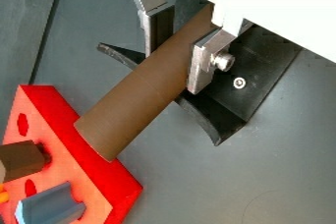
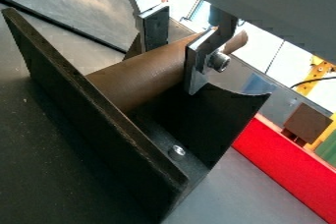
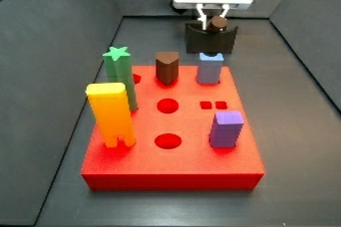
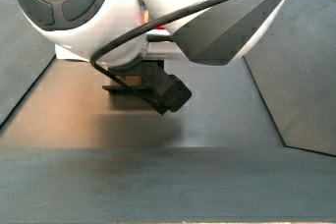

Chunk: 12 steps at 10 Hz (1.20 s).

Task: Pick up the oval object. Move up. Place the oval object on the fixture. Regrasp the oval object. Move to above the board. Insert the oval object.
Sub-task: Place the oval object on the fixture, then regrasp the oval object.

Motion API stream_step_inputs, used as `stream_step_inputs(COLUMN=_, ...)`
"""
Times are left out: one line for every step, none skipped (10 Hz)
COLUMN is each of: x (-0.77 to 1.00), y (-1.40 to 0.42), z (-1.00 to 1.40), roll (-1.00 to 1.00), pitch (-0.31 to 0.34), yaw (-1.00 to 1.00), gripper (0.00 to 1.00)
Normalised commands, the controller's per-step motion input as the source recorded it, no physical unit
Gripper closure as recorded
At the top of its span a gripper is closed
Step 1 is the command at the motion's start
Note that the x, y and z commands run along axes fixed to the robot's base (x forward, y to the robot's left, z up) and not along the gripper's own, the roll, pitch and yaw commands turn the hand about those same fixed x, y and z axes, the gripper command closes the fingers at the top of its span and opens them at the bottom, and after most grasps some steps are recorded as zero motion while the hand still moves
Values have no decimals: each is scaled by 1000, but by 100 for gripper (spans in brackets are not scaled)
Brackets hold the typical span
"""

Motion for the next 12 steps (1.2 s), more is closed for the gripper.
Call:
stream_step_inputs(x=0, y=0, z=0, roll=0, pitch=0, yaw=0, gripper=0)
stream_step_inputs(x=0, y=0, z=1000, roll=-38, pitch=31, yaw=9, gripper=0)
stream_step_inputs(x=-4, y=3, z=1000, roll=-33, pitch=35, yaw=11, gripper=0)
stream_step_inputs(x=-21, y=8, z=1000, roll=-20, pitch=29, yaw=12, gripper=0)
stream_step_inputs(x=-31, y=4, z=1000, roll=-6, pitch=13, yaw=7, gripper=0)
stream_step_inputs(x=-41, y=8, z=1000, roll=-3, pitch=5, yaw=4, gripper=0)
stream_step_inputs(x=-45, y=7, z=919, roll=-3, pitch=1, yaw=7, gripper=0)
stream_step_inputs(x=-46, y=5, z=602, roll=-1, pitch=-12, yaw=11, gripper=0)
stream_step_inputs(x=-46, y=5, z=475, roll=-1, pitch=-16, yaw=12, gripper=0)
stream_step_inputs(x=-45, y=5, z=214, roll=-4, pitch=-21, yaw=19, gripper=0)
stream_step_inputs(x=-1000, y=0, z=0, roll=85, pitch=42, yaw=-43, gripper=0)
stream_step_inputs(x=-1000, y=4, z=4, roll=83, pitch=23, yaw=-52, gripper=0)
